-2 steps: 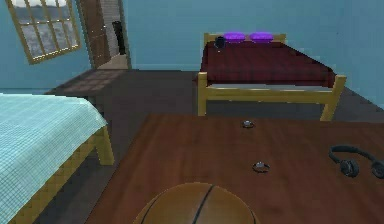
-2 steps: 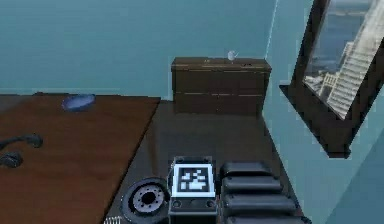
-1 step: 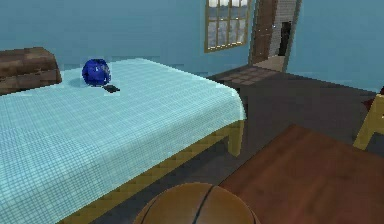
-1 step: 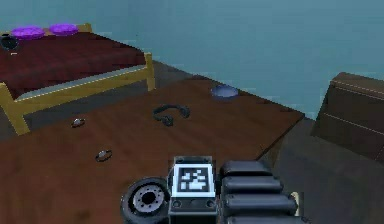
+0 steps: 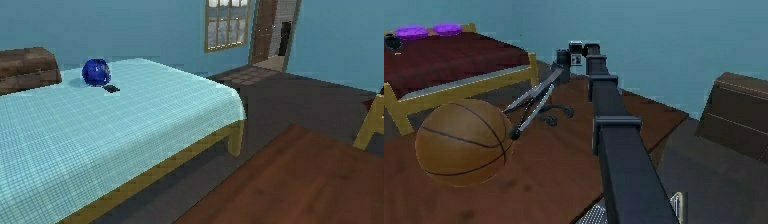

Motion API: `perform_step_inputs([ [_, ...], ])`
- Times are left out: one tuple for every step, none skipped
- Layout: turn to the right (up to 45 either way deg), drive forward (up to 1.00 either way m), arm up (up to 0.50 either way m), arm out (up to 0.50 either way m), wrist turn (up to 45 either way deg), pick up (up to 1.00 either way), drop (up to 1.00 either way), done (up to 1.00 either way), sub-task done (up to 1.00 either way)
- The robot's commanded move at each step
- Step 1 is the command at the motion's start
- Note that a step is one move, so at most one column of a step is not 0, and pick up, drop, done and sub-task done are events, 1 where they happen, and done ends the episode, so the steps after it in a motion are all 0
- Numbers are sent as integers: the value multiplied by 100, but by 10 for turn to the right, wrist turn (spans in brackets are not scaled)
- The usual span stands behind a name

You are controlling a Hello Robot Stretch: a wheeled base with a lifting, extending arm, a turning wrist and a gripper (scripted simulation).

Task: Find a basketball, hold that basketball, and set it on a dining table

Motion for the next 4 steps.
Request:
perform_step_inputs([
  [0,0,0,0,450,0,0,0,0],
  [0,0,0,0,450,0,0,0,0],
  [0,0,0,0,240,0,0,0,0],
  [0,0,-32,0,0,0,0,0,0],
])
